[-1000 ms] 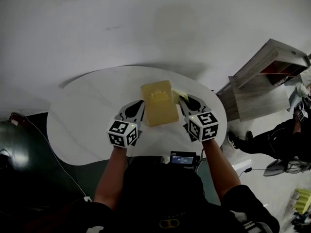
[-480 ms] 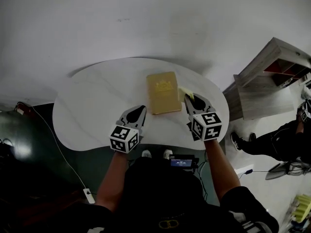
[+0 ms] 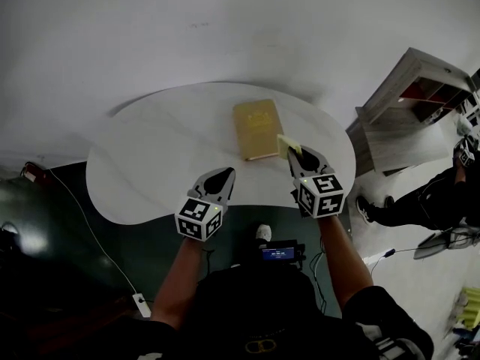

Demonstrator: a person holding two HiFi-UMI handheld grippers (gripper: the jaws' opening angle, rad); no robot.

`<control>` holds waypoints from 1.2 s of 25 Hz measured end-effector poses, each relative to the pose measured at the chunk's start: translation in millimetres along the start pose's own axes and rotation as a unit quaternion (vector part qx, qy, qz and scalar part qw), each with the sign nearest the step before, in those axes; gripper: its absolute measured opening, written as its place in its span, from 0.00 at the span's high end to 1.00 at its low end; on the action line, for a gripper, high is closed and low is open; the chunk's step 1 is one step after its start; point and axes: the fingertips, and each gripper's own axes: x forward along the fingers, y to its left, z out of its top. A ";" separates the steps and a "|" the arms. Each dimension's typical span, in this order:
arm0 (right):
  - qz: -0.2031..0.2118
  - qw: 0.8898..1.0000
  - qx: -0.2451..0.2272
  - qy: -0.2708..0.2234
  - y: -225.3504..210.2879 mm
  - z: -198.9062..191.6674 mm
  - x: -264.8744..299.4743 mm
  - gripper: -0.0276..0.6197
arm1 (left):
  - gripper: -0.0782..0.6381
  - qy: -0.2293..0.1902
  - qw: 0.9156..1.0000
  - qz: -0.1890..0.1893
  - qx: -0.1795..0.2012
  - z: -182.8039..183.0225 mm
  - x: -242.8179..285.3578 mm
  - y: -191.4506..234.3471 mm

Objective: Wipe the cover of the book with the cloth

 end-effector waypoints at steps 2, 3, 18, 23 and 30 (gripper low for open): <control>-0.004 1.000 -0.004 -0.002 17.7 -3.7 -10.7 0.82 | 0.88 -0.002 1.000 -0.007 0.001 -6.1 -17.7 -8.7; -0.007 1.000 -0.006 -0.004 26.7 -5.6 -16.4 0.82 | 0.88 -0.003 1.000 -0.010 0.001 -9.8 -26.7 -12.1; -0.038 0.999 -0.008 -0.016 110.1 -50.1 -107.4 0.82 | 0.88 -0.020 1.000 -0.018 0.000 -59.1 -128.1 -54.9; -0.051 0.999 -0.007 -0.020 114.5 -55.7 -132.4 0.82 | 0.88 -0.026 1.000 -0.018 0.001 -64.1 -139.9 -68.5; -0.065 0.998 -0.001 -0.025 112.6 -63.0 -156.2 0.82 | 0.88 -0.028 0.999 -0.022 0.009 -66.7 -146.6 -86.0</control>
